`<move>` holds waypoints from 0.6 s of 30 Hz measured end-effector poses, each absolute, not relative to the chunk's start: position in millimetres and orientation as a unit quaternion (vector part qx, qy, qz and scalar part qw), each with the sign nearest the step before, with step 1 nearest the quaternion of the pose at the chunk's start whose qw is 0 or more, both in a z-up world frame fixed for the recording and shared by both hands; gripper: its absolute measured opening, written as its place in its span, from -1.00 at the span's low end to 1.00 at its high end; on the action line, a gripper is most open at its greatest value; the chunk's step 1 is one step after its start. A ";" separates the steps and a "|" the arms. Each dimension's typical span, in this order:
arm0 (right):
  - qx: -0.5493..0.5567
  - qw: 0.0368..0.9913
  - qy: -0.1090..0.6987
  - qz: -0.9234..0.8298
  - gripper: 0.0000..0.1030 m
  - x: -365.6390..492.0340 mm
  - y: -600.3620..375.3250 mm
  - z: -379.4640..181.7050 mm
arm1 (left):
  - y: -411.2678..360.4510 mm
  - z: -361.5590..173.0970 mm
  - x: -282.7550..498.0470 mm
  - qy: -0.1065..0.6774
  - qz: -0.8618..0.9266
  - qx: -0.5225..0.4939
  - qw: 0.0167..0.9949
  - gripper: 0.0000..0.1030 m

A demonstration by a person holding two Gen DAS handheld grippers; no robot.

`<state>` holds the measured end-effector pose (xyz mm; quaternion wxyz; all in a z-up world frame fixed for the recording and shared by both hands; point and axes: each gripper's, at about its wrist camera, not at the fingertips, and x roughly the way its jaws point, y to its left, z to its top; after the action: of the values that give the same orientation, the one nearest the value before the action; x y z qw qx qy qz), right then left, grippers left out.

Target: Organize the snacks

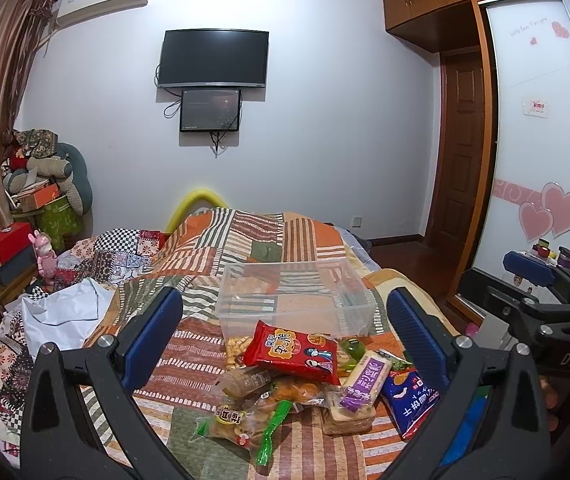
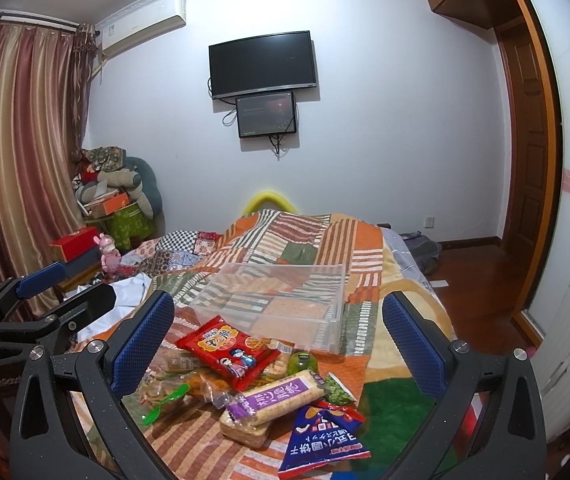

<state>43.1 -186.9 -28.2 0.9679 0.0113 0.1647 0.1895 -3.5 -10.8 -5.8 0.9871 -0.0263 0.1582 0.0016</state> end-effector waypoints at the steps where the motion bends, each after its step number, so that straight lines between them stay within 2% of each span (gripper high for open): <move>1: 0.011 0.968 0.165 0.189 1.00 42.6 -186.2 -28.1 | -10.8 -5.8 -3.5 0.158 0.002 -0.026 0.987 1.00; 15: 0.026 0.961 0.199 0.192 1.00 54.6 -195.4 -38.8 | -5.2 -18.2 3.4 0.174 -0.001 -0.017 0.985 0.99; 18: 0.021 0.959 0.209 0.189 1.00 58.1 -201.3 -46.8 | -4.9 -25.3 6.5 0.185 0.005 -0.004 0.983 0.81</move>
<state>58.1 -201.3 -46.8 0.9592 0.0210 0.2095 0.1888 6.5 -4.9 -25.3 0.9828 -0.0042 0.1846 0.0049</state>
